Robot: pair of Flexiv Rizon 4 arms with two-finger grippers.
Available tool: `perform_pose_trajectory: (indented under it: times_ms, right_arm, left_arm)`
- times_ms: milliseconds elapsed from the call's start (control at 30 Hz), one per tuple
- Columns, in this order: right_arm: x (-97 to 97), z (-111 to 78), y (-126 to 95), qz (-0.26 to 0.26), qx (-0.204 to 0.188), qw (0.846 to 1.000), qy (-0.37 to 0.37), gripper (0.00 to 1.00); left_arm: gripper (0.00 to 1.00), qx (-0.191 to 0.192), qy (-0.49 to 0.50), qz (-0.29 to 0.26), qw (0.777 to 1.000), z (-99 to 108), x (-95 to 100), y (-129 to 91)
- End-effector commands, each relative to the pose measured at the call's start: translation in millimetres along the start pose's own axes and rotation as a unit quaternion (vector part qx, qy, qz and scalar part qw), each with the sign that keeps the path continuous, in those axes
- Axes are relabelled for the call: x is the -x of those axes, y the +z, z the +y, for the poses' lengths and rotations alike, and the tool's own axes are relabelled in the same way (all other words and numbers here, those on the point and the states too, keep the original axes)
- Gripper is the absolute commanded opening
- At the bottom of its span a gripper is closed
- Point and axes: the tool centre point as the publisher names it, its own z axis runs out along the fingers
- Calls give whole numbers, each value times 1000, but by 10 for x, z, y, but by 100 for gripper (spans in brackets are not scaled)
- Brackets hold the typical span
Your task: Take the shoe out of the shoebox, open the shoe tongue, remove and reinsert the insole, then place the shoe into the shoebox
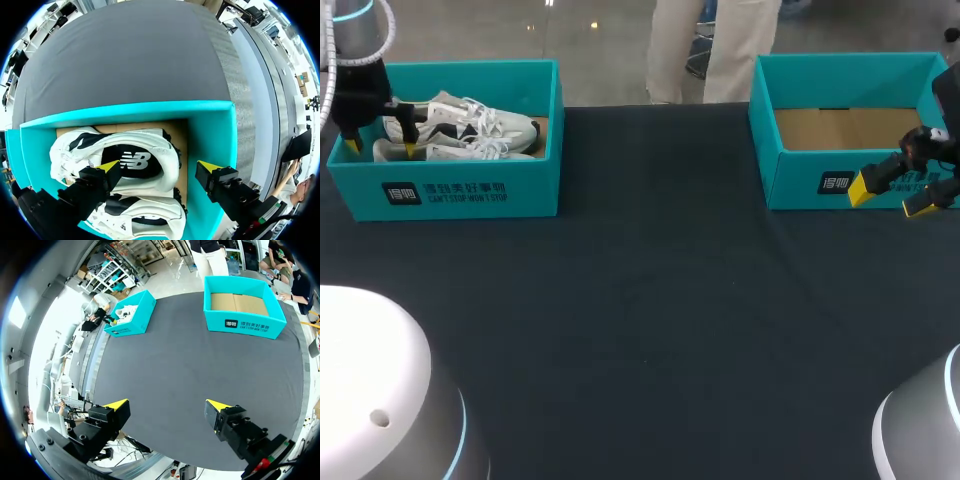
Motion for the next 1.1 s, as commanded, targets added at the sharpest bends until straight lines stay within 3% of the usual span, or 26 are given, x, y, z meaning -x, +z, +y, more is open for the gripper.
perform_pose_trajectory:
  times_ms: [33, 400, 467, 533, 700, 1100]
  right_arm:
    - [0, 28, 11, -1, -3, 1000, 1, 100]
    - [0, 28, 11, -1, -3, 1000, 1, 100]
    - [0, 28, 11, -1, -3, 1000, 1, 100]
    - [0, 28, 11, -1, -3, 1000, 1, 100]
    - [0, 28, 11, -1, -3, 1000, 1, 100]
    - [0, 28, 11, -1, -3, 1000, 1, 100]
  left_arm:
    - [100, 0, 2, -2, 1000, 37, -15, 68]
    - [100, 1, 5, -1, 1000, 11, -40, 140]
    - [86, 1, 5, -2, 1000, 10, -46, 146]
    - [44, 3, 4, -2, 1000, 13, -53, 155]
    - [2, 8, 3, 2, 1000, 34, -69, 171]
    - [0, 22, 5, 13, 1000, 61, -147, 148]
